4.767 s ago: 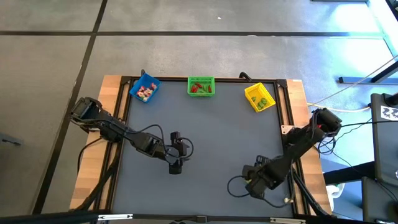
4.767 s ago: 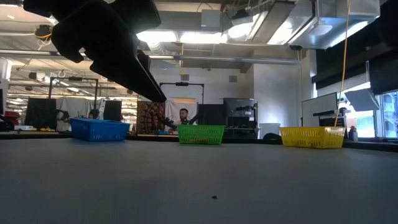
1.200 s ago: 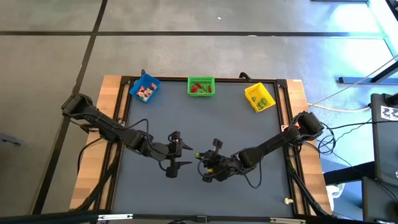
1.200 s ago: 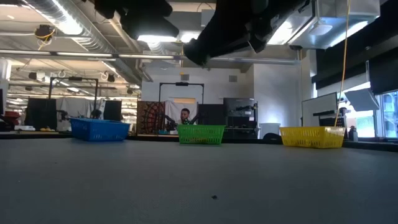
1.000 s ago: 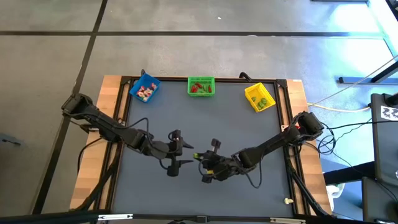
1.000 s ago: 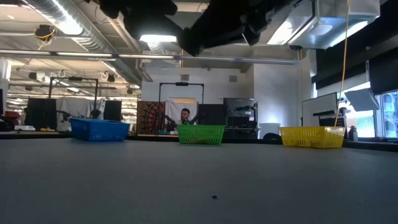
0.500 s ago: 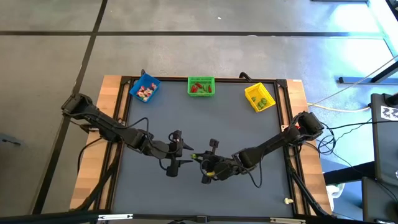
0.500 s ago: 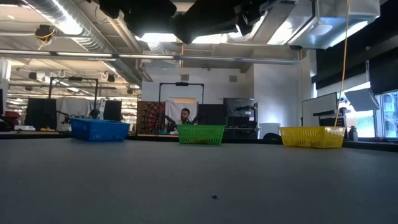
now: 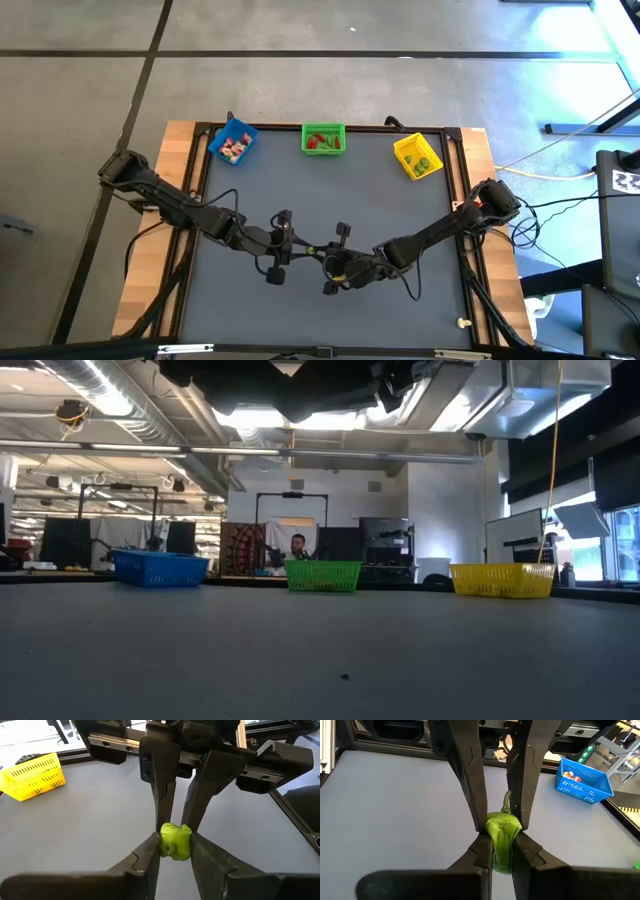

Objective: Sort produce into baskets
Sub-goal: Put the green chili pepper into the yellow bin

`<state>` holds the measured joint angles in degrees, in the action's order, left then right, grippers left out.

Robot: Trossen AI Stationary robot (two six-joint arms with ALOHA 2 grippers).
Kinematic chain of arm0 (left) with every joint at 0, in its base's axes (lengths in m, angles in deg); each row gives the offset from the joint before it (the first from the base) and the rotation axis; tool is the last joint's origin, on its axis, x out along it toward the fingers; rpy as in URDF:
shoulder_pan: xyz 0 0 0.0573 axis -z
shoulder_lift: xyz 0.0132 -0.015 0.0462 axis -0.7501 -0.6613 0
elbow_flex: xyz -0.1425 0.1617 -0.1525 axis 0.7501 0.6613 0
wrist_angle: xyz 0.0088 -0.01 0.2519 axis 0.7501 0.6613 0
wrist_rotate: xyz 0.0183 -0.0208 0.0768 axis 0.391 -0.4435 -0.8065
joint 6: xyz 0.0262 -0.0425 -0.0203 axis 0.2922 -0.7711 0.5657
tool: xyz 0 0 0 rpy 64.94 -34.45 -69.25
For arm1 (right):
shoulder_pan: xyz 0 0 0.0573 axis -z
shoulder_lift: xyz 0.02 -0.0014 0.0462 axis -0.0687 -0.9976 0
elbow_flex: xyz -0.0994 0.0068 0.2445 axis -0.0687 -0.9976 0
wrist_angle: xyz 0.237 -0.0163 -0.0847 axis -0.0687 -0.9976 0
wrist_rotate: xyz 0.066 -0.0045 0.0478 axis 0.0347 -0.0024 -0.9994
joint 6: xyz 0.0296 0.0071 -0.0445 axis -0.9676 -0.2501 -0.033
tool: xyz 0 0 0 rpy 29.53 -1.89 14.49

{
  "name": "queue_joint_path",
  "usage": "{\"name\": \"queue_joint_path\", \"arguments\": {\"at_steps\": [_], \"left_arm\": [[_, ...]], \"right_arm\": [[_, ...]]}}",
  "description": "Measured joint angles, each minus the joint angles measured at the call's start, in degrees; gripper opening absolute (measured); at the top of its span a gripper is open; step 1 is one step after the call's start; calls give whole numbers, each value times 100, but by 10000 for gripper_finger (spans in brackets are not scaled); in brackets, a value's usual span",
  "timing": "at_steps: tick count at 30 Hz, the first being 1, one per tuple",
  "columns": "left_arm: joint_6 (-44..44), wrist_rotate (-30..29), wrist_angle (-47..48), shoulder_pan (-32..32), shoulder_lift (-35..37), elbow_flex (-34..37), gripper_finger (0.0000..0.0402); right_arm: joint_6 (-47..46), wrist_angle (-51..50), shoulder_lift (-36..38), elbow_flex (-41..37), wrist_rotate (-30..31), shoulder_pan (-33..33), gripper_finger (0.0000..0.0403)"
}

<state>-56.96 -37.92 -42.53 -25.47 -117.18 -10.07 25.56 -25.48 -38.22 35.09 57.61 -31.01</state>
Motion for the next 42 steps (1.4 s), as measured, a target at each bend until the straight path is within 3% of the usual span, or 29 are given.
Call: {"name": "queue_joint_path", "arguments": {"at_steps": [11,19,25,32,42], "left_arm": [[79,0,26,2,0,1,44],[120,-46,60,-9,2,0,34],[77,-113,475,-8,135,4,32],[-166,-553,1362,-11,543,4,42],[-639,-1304,3173,-493,1542,4,44]], "right_arm": [[-41,14,0,-4,-151,52,40],[-271,-120,21,-3,-175,48,155],[-642,-1029,420,11,-306,-42,214],[-1717,-2523,898,11,-510,-422,223],[-3290,-3013,848,9,-1217,-785,220]]}}
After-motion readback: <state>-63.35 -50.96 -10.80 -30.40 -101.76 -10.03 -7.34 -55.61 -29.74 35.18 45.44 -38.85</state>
